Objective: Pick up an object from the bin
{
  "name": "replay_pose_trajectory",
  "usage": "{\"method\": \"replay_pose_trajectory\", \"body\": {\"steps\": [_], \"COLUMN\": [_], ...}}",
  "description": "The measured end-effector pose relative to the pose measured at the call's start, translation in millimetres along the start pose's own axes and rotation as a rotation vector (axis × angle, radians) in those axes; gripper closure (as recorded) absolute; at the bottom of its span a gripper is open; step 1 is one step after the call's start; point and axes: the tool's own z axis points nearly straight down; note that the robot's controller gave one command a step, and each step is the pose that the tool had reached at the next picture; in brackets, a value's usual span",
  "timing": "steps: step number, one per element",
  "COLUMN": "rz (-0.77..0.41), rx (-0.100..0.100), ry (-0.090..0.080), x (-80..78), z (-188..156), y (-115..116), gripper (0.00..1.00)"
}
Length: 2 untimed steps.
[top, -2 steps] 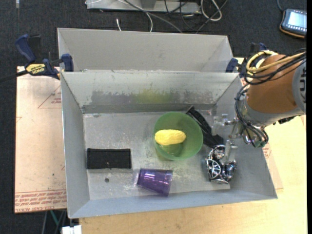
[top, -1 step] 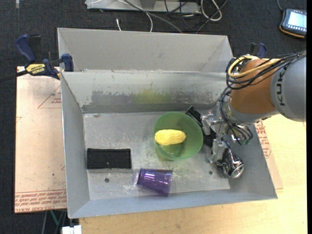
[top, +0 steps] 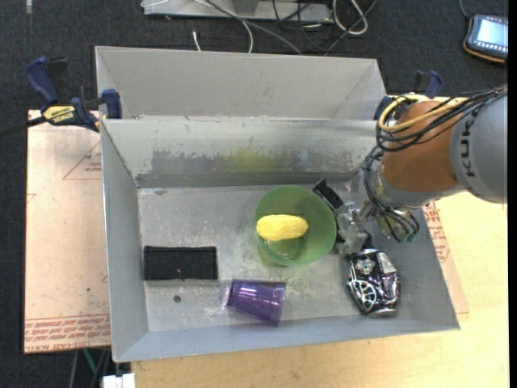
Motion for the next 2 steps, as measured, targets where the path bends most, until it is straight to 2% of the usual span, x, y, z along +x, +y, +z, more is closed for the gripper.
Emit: {"method": "replay_pose_trajectory", "body": {"steps": [1,2], "rz": [0.000,0.062], "rx": [0.000,0.000], "ry": [0.000,-0.001], "x": [0.0,-7.2], "z": [0,5], "y": [0,80], "gripper": [1.00,1.00]}}
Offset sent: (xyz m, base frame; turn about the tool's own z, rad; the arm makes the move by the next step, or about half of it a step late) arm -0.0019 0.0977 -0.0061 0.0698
